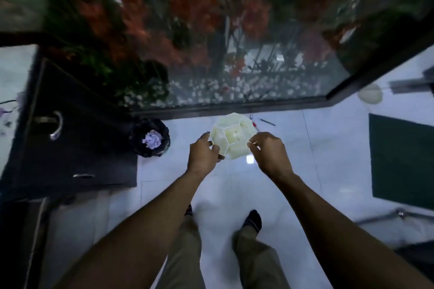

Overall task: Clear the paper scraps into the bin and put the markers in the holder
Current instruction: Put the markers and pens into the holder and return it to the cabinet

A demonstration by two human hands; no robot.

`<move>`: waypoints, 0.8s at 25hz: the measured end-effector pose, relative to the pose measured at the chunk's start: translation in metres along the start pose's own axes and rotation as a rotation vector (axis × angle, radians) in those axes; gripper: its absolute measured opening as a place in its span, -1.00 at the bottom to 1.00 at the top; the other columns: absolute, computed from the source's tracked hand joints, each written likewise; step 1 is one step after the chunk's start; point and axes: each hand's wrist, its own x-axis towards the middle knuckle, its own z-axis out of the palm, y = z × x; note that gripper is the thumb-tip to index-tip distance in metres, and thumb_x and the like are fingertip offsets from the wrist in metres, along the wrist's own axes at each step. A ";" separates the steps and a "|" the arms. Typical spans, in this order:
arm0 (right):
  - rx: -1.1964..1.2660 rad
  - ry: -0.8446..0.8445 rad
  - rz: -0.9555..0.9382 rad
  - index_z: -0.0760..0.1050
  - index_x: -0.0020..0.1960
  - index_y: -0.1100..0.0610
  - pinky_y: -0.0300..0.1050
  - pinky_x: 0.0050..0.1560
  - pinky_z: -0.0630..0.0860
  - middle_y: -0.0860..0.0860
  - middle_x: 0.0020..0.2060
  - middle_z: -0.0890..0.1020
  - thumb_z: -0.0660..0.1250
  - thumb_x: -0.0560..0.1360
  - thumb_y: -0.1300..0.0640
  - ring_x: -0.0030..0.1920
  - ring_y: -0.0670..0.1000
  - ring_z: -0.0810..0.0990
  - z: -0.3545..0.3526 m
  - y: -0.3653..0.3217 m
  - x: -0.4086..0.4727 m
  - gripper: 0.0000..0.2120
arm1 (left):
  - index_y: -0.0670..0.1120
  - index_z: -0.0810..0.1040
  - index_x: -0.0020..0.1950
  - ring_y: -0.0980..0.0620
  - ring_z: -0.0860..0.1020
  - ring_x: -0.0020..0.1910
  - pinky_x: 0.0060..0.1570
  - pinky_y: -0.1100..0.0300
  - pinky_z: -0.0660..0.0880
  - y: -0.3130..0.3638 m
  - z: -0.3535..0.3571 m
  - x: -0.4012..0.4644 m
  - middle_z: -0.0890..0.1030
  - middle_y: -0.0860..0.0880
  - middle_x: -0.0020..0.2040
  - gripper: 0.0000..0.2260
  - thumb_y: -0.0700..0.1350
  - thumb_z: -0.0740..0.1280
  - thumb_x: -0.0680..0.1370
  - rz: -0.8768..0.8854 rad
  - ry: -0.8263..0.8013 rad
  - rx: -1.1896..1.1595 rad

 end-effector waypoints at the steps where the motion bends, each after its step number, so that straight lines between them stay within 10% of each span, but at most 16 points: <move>1: 0.010 -0.003 0.034 0.66 -0.05 0.13 -0.06 -0.10 0.58 0.03 -0.05 0.69 0.37 0.56 0.06 -0.10 0.06 0.65 0.017 0.013 0.000 -0.84 | -0.10 0.50 0.38 -0.12 0.73 -0.20 -0.18 0.08 0.69 -0.011 0.009 0.014 0.61 -0.14 0.21 -0.64 -0.28 0.26 0.59 -0.007 -0.014 0.036; 13: 0.106 -0.036 0.348 0.40 0.02 0.11 -0.05 -0.14 0.54 0.08 -0.15 0.64 0.41 0.52 0.06 -0.11 0.13 0.62 0.281 0.189 0.070 -0.78 | -0.10 0.55 0.28 -0.21 0.72 -0.18 -0.11 -0.08 0.68 -0.209 0.140 0.249 0.64 -0.15 0.09 -0.64 -0.24 0.24 0.50 0.041 -0.158 0.315; 20: 0.023 -0.193 0.388 0.24 0.29 0.10 0.00 -0.21 0.49 0.17 -0.11 0.62 0.49 0.40 0.11 -0.11 0.20 0.58 0.403 0.323 0.148 -0.42 | -0.16 0.57 0.15 -0.17 0.73 -0.24 -0.16 -0.09 0.69 -0.325 0.246 0.396 0.71 -0.21 -0.15 -0.65 -0.19 0.24 0.39 0.106 -0.267 0.400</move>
